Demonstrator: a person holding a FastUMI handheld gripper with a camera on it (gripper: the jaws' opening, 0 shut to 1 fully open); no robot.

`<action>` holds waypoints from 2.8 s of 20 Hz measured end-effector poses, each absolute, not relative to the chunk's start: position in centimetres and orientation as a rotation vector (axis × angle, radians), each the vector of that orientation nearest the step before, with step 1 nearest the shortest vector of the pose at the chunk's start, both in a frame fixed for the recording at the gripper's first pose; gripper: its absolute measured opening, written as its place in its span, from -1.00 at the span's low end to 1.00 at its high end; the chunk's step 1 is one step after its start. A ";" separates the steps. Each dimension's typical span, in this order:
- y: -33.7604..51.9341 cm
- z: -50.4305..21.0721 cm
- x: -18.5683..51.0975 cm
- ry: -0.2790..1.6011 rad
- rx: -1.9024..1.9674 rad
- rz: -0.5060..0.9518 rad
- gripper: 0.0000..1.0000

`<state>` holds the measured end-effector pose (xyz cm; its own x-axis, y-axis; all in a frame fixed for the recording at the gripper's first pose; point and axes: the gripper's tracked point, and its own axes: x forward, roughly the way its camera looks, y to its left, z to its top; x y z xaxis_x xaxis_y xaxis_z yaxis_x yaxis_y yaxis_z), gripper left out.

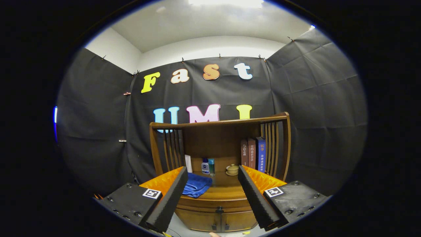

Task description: Pull open the drawer, take out the items inside it, and place them on the countertop above the cabinet.

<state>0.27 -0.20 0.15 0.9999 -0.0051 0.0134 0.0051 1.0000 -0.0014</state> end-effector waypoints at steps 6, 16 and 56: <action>-0.5 0.1 0.3 -0.018 -0.010 -0.012 0.97; -0.8 -0.9 1.1 0.003 -0.017 -0.024 0.97; -3.9 -38.9 13.7 0.505 0.042 -0.081 0.68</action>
<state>13.71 -3.94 -38.93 0.8718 -0.0673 -0.4852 0.0880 0.9959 0.0199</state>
